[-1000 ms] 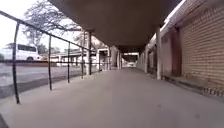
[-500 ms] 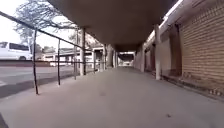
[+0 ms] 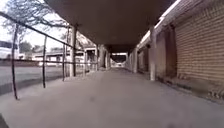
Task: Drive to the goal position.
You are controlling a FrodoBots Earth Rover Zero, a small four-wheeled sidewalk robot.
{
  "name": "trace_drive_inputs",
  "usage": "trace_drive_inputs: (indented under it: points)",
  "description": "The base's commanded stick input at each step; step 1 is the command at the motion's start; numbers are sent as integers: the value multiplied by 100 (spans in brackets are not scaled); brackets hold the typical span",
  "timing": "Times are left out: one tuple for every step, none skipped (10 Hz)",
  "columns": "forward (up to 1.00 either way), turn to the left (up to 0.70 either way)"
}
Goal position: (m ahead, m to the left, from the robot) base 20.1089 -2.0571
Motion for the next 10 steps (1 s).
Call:
trace_drive_inputs:
  points:
    - [70, 0]
    - [70, 0]
    - [70, 0]
    - [70, 0]
    - [70, 0]
    - [70, 0]
    - [70, 0]
    - [70, 0]
    - [70, 0]
    - [70, 0]
